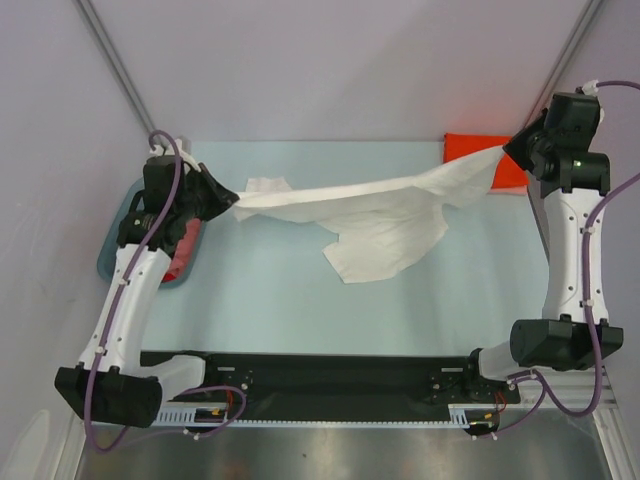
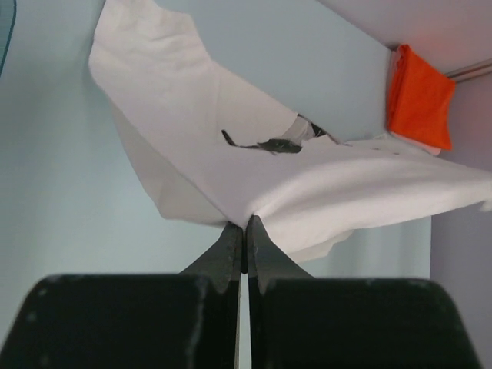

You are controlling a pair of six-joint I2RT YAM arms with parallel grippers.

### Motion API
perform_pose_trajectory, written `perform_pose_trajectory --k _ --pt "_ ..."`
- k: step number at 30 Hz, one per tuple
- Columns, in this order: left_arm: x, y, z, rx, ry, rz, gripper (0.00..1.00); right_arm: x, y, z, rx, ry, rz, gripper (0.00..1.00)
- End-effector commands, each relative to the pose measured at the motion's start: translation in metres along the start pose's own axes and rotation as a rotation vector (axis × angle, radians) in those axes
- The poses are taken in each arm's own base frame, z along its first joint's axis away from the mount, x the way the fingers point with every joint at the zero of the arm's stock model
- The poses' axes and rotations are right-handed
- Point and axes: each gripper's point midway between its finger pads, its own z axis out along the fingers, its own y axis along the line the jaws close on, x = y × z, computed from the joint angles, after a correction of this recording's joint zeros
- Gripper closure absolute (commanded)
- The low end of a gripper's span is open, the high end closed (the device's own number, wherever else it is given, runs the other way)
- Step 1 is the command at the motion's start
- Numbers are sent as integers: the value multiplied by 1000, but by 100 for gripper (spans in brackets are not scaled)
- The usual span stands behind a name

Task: Fold and stack the t-shirts
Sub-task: Flatten the tshirt out

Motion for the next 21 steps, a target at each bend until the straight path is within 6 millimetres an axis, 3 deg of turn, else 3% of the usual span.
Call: perform_pose_trajectory --k 1,6,7,14,17,21 --pt "2 15 -26 -67 -6 78 100 -14 -9 -38 27 -54 -43 100" --pt "40 58 -49 -195 77 185 97 -7 -30 -65 75 -82 -94 100" --pt "47 58 -54 -175 83 189 96 -4 -29 -66 78 -79 -116 100" --pt "152 93 -42 -116 302 69 100 10 -29 -60 83 -53 -148 100" --pt "182 105 -36 -112 359 9 100 15 -31 -55 90 -41 -157 100" --pt "202 109 -26 -97 393 -77 100 16 -28 -49 81 -33 -160 100"
